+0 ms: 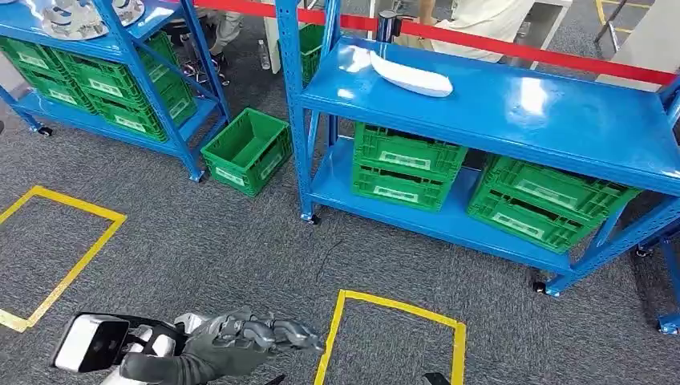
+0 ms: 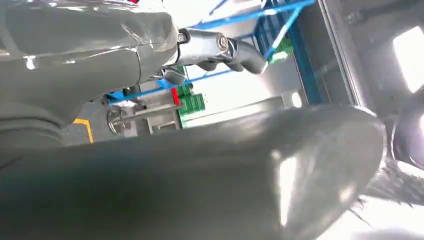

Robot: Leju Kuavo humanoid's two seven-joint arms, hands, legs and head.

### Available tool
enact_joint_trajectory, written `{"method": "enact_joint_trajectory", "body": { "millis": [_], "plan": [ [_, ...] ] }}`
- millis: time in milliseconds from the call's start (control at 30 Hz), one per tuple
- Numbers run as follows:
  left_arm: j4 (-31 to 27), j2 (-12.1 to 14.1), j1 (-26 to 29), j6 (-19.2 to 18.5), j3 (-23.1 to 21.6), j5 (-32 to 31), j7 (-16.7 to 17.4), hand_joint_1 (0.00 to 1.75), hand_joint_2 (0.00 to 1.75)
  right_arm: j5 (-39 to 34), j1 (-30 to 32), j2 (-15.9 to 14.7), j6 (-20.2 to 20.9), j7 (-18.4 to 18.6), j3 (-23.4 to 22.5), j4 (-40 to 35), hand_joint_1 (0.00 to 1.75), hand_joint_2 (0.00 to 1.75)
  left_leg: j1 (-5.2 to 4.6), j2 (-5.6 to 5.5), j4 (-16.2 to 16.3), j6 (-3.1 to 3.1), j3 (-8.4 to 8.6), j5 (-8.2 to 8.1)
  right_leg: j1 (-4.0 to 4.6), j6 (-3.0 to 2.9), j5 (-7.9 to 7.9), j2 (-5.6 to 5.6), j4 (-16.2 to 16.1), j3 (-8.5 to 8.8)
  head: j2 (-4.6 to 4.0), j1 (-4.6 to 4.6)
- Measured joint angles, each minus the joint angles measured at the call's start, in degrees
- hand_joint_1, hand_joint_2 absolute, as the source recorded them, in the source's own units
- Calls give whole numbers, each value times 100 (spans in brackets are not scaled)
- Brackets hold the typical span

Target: Take the parts from the cabinet and place them on the table.

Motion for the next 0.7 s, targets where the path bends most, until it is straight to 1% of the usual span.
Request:
{"method": "enact_joint_trajectory", "body": {
  "millis": [33,67,100,133,167,200,233,267,300,333,367,400,433,467,533,567,600,633,667,700],
  "plan": [
    [-24,7,-15,-2,-16,4,-4,0,0,-7,-2,-2,-22,0,18,0,0,175,-9,1,-23,28,-5,13,0,23,14,0,-26,1,0,0],
    [-65,9,-36,-2,-31,9,-7,0,0,-11,-6,-9,-33,0,35,0,0,175,26,2,-144,87,66,71,26,53,-8,0,-36,37,0,0],
    [-79,11,-62,-2,-51,11,-9,0,0,-13,-1,-51,-37,4,53,2,0,175,39,24,-225,128,112,101,9,23,-73,-9,101,-26,0,9],
    [-90,11,-97,-2,-74,26,-15,0,0,-13,-10,-52,-37,6,74,2,0,175,49,35,-255,172,122,130,10,-33,-239,-5,470,-226,0,22],
    [-90,11,-105,-2,-99,26,-15,0,0,-15,-9,-61,-40,7,94,2,0,175,47,33,-256,172,113,130,16,-70,-405,-5,945,-491,0,26],
    [-90,18,-88,-2,-120,24,-15,0,0,-15,-1,-79,-40,7,109,2,0,175,34,34,-254,172,106,127,15,-89,-576,-5,1498,-811,0,28],
    [-90,18,-89,-2,-138,24,-15,0,0,-17,16,-87,-40,15,116,4,0,175,30,30,-250,168,99,126,13,-75,-645,-5,1882,-1059,0,24],
    [-90,18,-89,-2,-144,24,-15,0,0,-17,34,-96,-40,15,120,5,0,175,30,21,-247,165,101,124,12,-31,-593,-5,1954,-1158,0,28],
    [-90,20,-90,-2,-153,24,-15,0,0,-17,45,-103,-40,17,127,7,0,175,33,15,-245,155,112,117,2,39,-432,-7,1737,-1111,0,26],
    [-90,22,-90,-2,-164,26,-15,0,0,-17,46,-118,-42,17,131,9,0,175,40,10,-233,137,122,107,-17,118,-195,-9,1299,-949,0,28],
    [-90,22,-93,-2,-173,24,-15,0,0,-17,44,-138,-44,15,134,9,0,175,50,6,-196,98,128,81,-43,196,117,-15,627,-670,0,28],
    [-90,22,-95,-2,-177,24,-15,0,0,-17,42,-138,-44,15,136,9,0,175,33,5,-146,48,105,49,-66,215,296,-37,173,-503,0,33],
    [-92,26,-94,-2,-186,24,-13,0,0,-20,46,-131,-44,15,142,9,0,175,-13,1,-98,-4,79,10,-28,137,320,-40,204,-519,0,35],
    [-94,29,-100,-2,-197,24,-13,0,0,-20,45,-131,-44,15,142,9,0,175,-14,2,-88,-36,64,7,-31,45,334,-32,221,-517,0,20],
    [-99,33,-101,-2,-203,26,-15,0,0,-20,57,-131,-44,20,144,9,0,175,18,6,-95,-74,57,25,4,-30,343,-25,232,-543,0,22],
    [-101,35,-103,-2,-208,29,-15,0,0,-20,56,-129,-44,22,144,9,0,175,45,8,-69,-98,45,-2,-49,-85,361,-21,217,-531,0,22],
    [-103,37,-104,-2,-210,35,-15,0,0,-17,54,-122,-42,26,147,9,0,0,60,12,-9,-126,39,-52,-48,-102,368,-17,213,-523,0,24],
    [-105,39,-115,-2,-217,53,-24,0,0,-11,53,-133,-44,61,151,9,0,0,62,22,223,-160,-65,-215,-48,-127,360,-17,213,-518,0,9],
    [-105,46,-121,0,-225,57,-31,0,0,0,46,-140,-61,122,182,9,0,0,70,24,713,-196,-305,-479,-33,-155,361,-18,213,-524,0,9],
    [-105,50,-119,7,-232,42,-33,0,0,4,46,-142,-83,160,215,9,0,0,75,29,1139,-215,-516,-663,-22,-156,360,-20,215,-531,0,7]
  ]
}}
